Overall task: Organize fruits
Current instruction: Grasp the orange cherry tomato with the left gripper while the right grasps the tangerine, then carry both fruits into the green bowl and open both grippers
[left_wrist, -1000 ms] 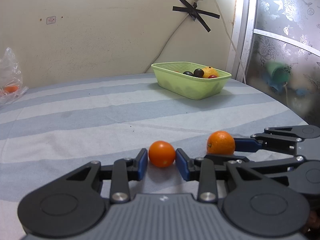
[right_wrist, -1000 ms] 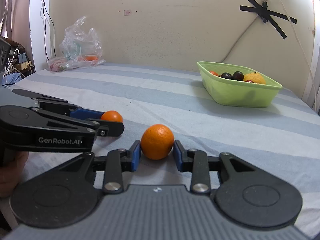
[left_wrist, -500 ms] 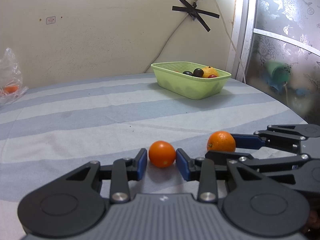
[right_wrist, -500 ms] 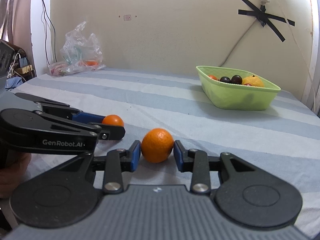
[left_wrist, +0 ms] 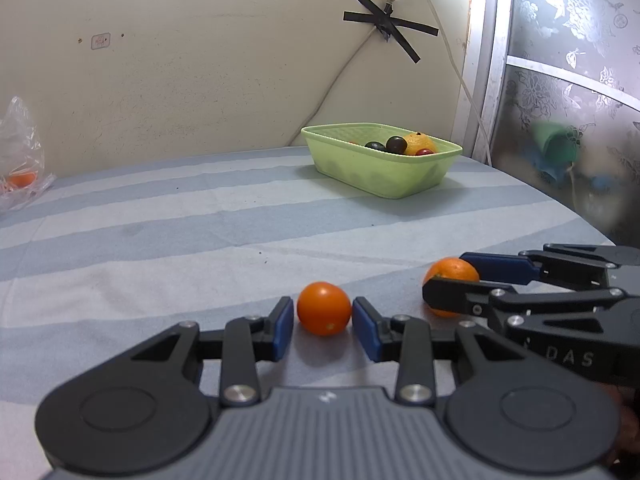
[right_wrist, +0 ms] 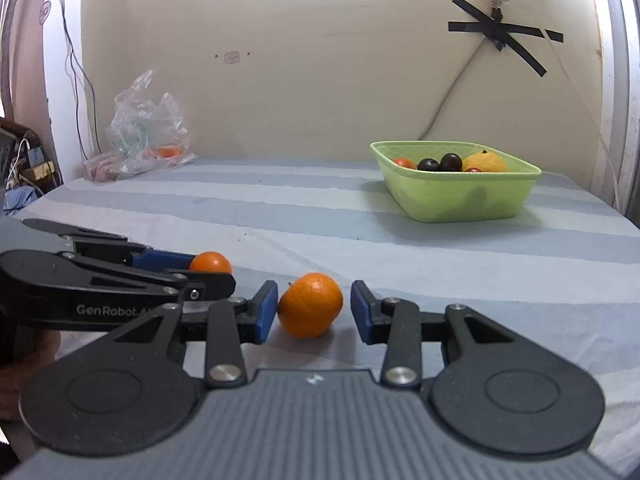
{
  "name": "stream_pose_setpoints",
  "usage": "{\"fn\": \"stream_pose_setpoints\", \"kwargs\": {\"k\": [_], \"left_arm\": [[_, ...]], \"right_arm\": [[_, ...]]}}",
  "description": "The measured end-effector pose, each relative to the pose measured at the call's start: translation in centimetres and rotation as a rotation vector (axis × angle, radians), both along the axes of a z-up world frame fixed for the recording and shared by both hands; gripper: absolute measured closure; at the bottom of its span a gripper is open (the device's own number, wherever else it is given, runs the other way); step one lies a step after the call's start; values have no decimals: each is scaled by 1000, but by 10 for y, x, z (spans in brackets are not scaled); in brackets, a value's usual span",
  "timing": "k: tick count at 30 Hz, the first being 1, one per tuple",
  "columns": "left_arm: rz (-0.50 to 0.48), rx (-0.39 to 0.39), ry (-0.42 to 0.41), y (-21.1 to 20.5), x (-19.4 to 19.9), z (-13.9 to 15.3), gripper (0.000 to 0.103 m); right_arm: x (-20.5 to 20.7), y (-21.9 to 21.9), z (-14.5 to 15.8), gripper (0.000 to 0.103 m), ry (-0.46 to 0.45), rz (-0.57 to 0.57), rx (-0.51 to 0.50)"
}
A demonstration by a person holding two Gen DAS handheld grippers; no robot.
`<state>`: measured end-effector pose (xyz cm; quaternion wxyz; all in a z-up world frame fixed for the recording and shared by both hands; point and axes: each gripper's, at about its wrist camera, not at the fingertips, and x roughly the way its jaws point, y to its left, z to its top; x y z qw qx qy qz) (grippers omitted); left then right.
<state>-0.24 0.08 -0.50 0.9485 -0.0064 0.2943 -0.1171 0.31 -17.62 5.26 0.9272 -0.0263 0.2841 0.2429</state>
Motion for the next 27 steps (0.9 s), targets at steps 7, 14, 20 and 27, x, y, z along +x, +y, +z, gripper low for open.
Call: {"fn": "stream_pose_setpoints", "kwargs": {"k": [7, 14, 20, 27], "left_arm": [[-4, -2, 0, 0, 0, 0, 68], [-11, 8, 0, -1, 1, -1, 65], [-4, 13, -1, -1, 1, -1, 66], [-5, 50, -1, -10, 5, -1, 73]], "right_arm": [[2, -2, -1, 59, 10, 0, 7], [2, -2, -1, 58, 8, 14, -2], [-1, -2, -1, 57, 11, 13, -21], [-7, -9, -3, 56, 27, 15, -29]]}}
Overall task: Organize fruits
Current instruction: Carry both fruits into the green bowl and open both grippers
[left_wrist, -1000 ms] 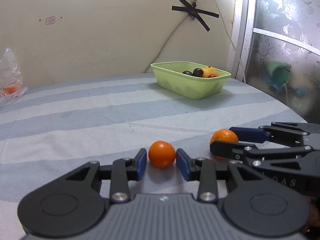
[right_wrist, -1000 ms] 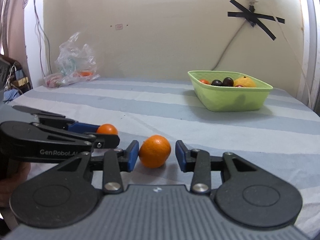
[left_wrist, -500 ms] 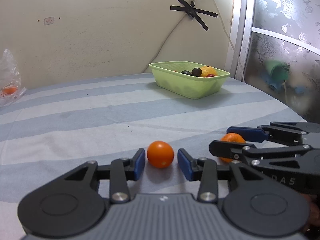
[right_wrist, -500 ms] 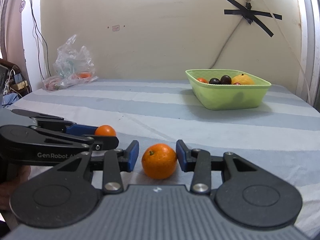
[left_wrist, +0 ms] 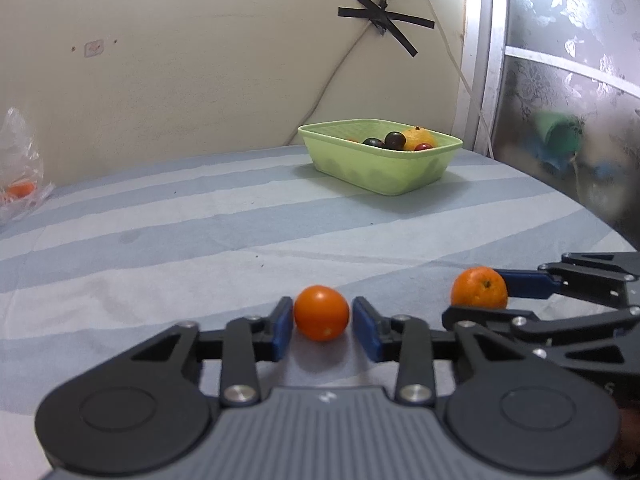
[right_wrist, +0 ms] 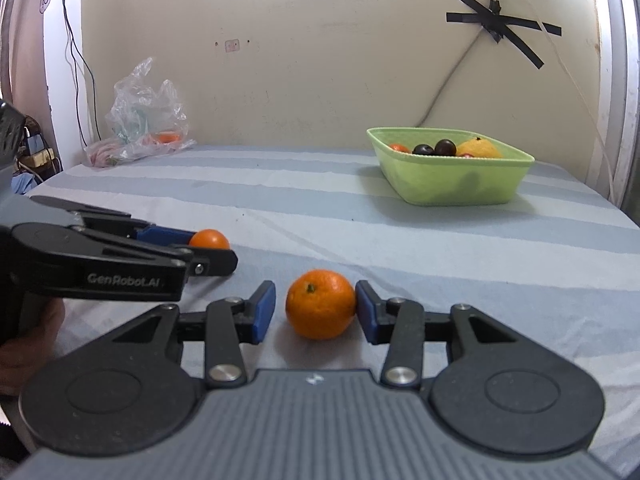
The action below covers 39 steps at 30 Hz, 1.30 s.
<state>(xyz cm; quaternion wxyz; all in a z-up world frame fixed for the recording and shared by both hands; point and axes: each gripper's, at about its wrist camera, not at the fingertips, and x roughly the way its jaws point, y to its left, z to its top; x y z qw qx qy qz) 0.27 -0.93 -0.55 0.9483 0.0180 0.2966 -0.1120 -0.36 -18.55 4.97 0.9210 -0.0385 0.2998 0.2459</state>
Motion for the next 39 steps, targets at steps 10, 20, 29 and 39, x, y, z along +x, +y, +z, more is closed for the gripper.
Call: {"fn": "stream_pose_setpoints", "kwargs": {"k": [10, 20, 29, 39], "left_arm": [[-84, -67, 29, -18, 35, 17, 74], [-142, -51, -54, -65, 163, 69, 74], [-127, -186, 142, -61, 275, 47, 70], [-18, -185, 67, -46, 214, 66, 52]], "right_arm": [[7, -22, 3, 65, 3, -29, 15], [125, -61, 37, 65, -129, -135, 64], [244, -64, 22, 63, -11, -169, 113], [208, -73, 40, 57, -94, -211, 172]]}}
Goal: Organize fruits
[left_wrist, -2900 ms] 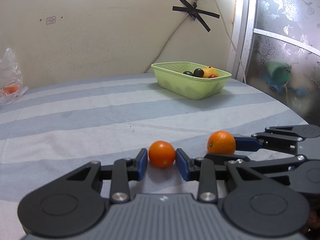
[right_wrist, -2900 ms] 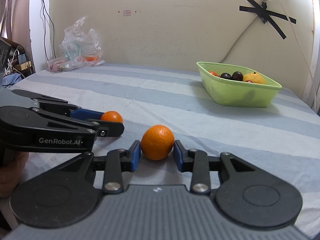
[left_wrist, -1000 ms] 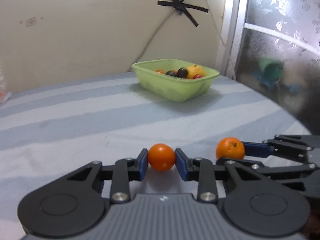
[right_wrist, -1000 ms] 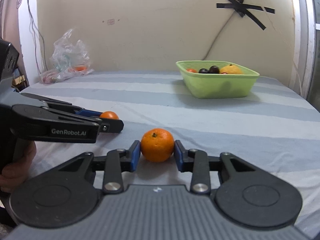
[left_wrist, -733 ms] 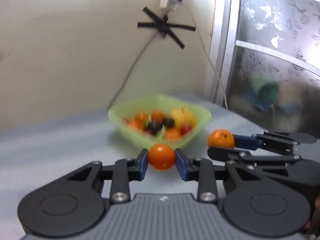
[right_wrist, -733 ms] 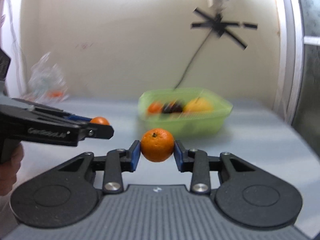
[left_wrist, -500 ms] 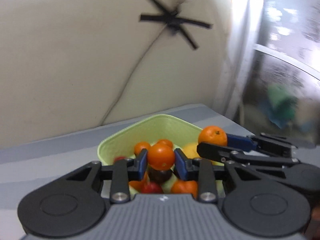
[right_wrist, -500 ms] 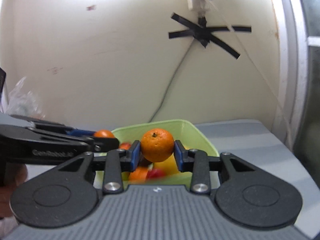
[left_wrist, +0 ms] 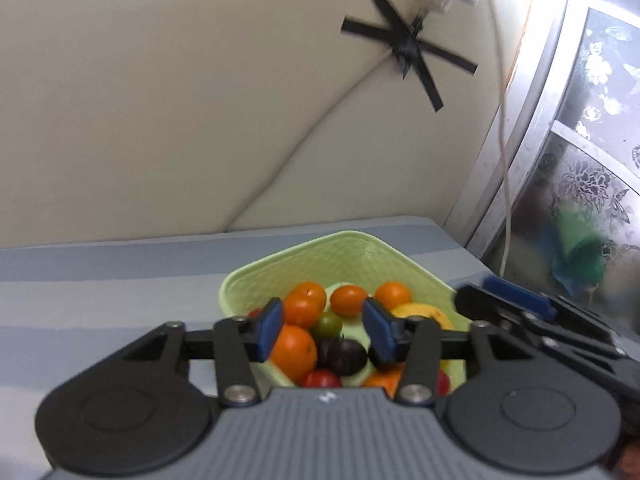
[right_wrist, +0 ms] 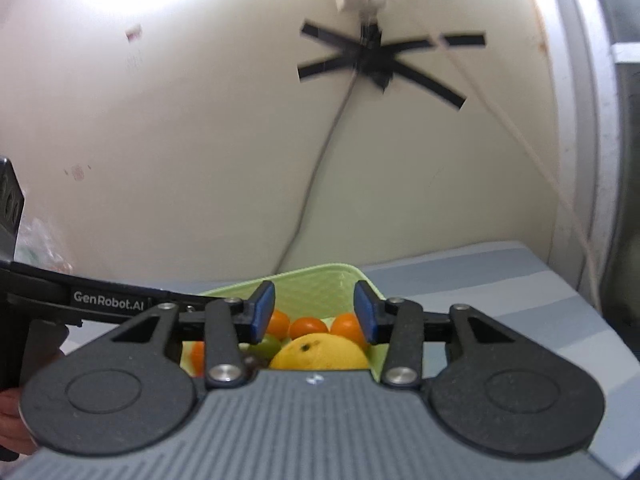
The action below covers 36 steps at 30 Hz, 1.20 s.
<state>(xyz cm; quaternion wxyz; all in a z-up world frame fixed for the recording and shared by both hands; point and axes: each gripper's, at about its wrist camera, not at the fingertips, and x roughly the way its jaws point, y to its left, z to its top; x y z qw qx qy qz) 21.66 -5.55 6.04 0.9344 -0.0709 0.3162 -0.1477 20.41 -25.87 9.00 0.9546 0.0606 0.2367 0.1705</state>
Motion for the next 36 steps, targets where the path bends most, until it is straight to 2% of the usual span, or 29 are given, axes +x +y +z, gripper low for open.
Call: {"fn": "stream_pose_setpoints", "kwargs": {"k": [4, 7, 9, 13, 17, 20, 25, 30, 36], "left_arm": [[55, 82, -48, -3, -62, 7, 49], [100, 145, -45, -9, -104, 3, 46], [122, 175, -41, -9, -129, -3, 45], [167, 180, -11, -5, -167, -11, 43], [208, 197, -11, -2, -191, -19, 36], [232, 200, -14, 1, -205, -24, 20], [251, 207, -3, 4, -219, -31, 15], [268, 212, 9, 5, -221, -35, 3], [269, 221, 21, 5, -221, -38, 0]], "right_arm": [[-58, 1, 7, 52, -27, -42, 34], [-105, 2, 1, 37, -20, -91, 62], [-138, 4, -5, 34, -14, -144, 73], [-178, 16, -13, 19, 30, -205, 51], [-198, 27, -16, 18, 59, -201, 14], [-210, 29, -18, 18, 82, -183, 15], [-220, 32, -22, 17, 121, -161, 29], [-224, 35, -25, 17, 147, -140, 39], [-224, 33, -27, 17, 156, -142, 52]]}}
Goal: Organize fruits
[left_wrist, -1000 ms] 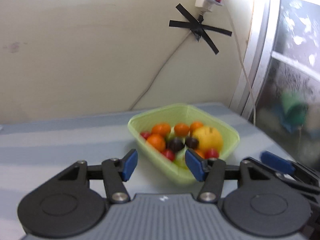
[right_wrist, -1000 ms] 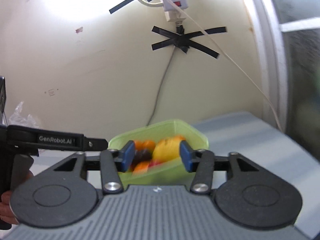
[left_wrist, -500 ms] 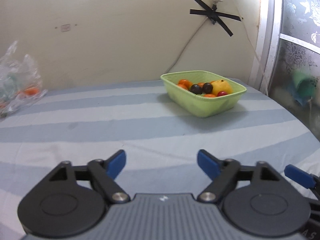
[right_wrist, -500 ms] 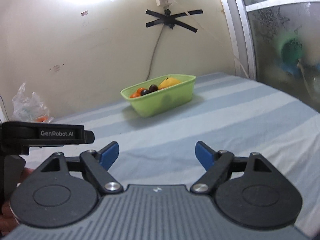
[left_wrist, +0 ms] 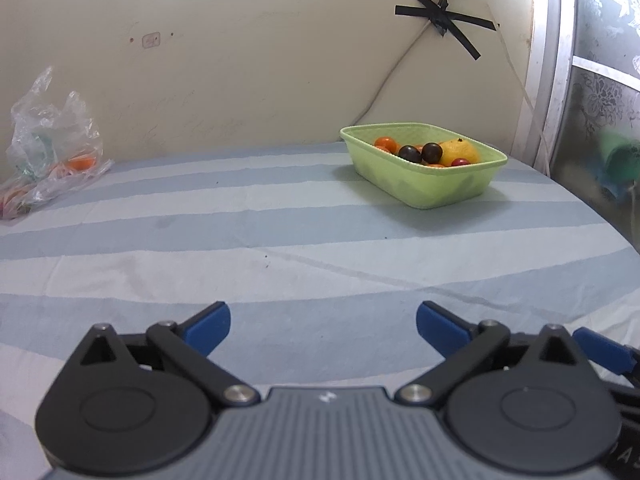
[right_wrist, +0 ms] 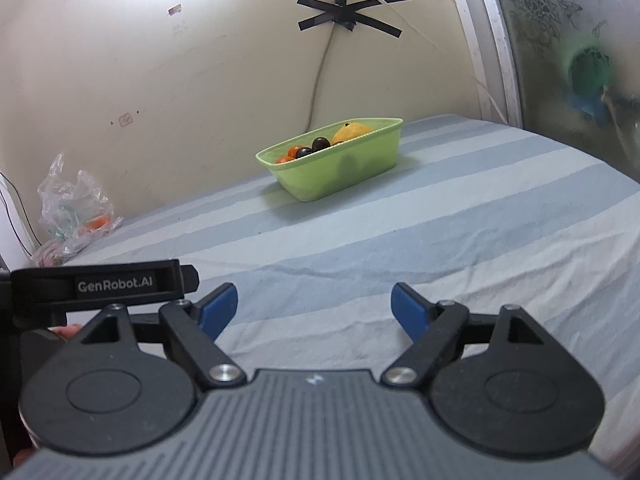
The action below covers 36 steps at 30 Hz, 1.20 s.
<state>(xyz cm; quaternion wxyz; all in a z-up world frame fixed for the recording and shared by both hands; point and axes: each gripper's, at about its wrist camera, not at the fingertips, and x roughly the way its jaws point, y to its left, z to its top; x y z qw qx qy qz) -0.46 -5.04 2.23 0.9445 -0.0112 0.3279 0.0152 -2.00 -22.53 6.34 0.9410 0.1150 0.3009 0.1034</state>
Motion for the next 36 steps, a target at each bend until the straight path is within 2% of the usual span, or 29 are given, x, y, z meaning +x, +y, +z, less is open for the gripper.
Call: {"fn": "stream_pose_setpoints", "kwargs": {"k": [7, 23, 32, 36], "left_arm": [[5, -8, 19, 2, 2, -4, 0], [54, 70, -48, 5, -8, 4, 0], [119, 205, -152, 2, -17, 12, 0], [122, 214, -155, 2, -17, 13, 0]], "right_arm": [[0, -2, 0, 17, -2, -3, 4], [2, -4, -3, 17, 8, -29, 8], [2, -2, -3, 17, 8, -27, 2], [3, -1, -3, 17, 8, -27, 1]]}}
